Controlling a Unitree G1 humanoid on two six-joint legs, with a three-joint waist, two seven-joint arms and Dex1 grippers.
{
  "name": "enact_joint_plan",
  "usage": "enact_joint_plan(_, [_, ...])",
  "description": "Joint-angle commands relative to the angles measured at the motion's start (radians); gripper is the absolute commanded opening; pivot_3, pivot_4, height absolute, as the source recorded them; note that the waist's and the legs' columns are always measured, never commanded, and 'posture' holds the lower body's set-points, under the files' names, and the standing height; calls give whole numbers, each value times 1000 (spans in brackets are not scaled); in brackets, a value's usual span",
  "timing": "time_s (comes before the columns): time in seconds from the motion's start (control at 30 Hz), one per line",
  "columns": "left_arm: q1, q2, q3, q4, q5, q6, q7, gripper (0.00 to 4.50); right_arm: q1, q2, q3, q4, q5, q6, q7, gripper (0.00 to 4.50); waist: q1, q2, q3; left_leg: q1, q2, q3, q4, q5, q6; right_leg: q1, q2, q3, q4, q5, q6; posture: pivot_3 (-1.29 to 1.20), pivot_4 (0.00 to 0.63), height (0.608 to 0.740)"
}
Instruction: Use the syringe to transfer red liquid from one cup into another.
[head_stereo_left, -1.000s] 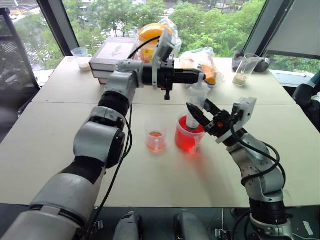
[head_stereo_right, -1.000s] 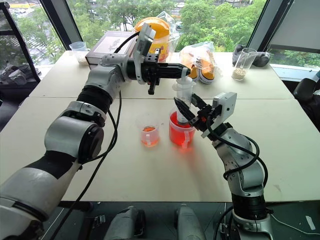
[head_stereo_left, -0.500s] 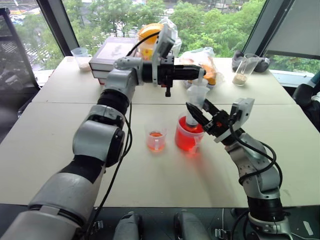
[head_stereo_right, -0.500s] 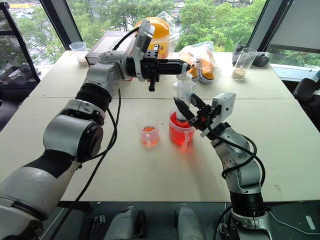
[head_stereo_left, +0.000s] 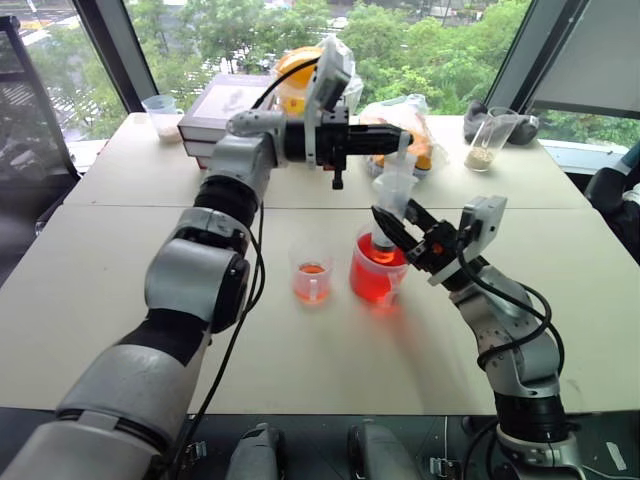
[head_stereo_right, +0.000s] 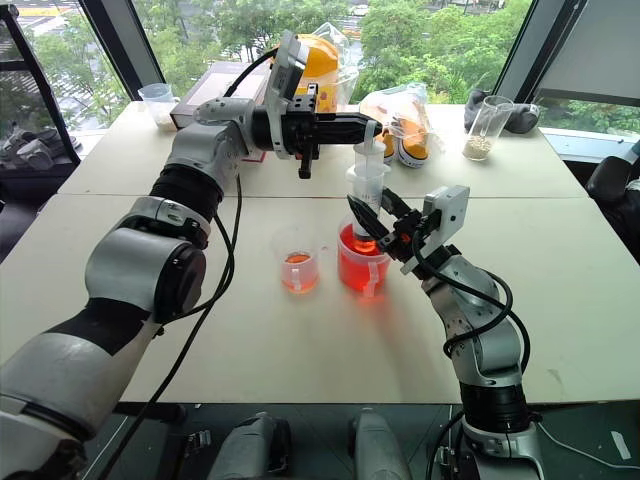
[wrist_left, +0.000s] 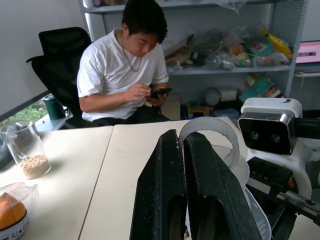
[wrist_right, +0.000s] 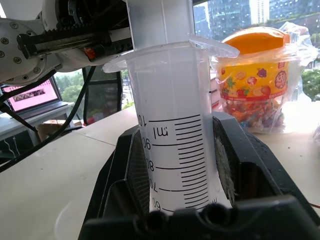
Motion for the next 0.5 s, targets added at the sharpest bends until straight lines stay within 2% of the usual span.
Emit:
enact_joint_plan(0.03, [-60, 21, 58, -44, -37, 2, 32, 313, -12, -16, 31, -54, 12, 14, 26, 1437, 1, 0, 0, 0, 0, 0, 0, 0, 0, 0, 0, 0, 0, 0, 0, 0, 150, 740])
enact_joint_plan(0.1, [-53, 25, 57, -51, -38, 26, 8, 893, -22, -22, 25, -63, 16, 20, 22, 1437, 0, 0, 0, 0, 0, 0, 0, 0, 0, 0, 0, 0, 0, 0, 0, 0, 150, 740])
enact_joint_plan(0.33, [7, 61, 26, -86, -2, 19, -14, 4373, -55, -40, -5, -88, 33, 42, 3, 1437, 0, 0, 0, 0, 0, 0, 0, 0, 0, 0, 0, 0, 0, 0, 0, 0, 150, 740])
enact_joint_plan(0.5, [58, 91, 23, -124, 3, 11, -6, 4461, -71, -52, -33, -96, 50, 60, -8, 1437, 0, 0, 0, 0, 0, 0, 0, 0, 0, 0, 0, 0, 1, 0, 0, 0, 150, 740])
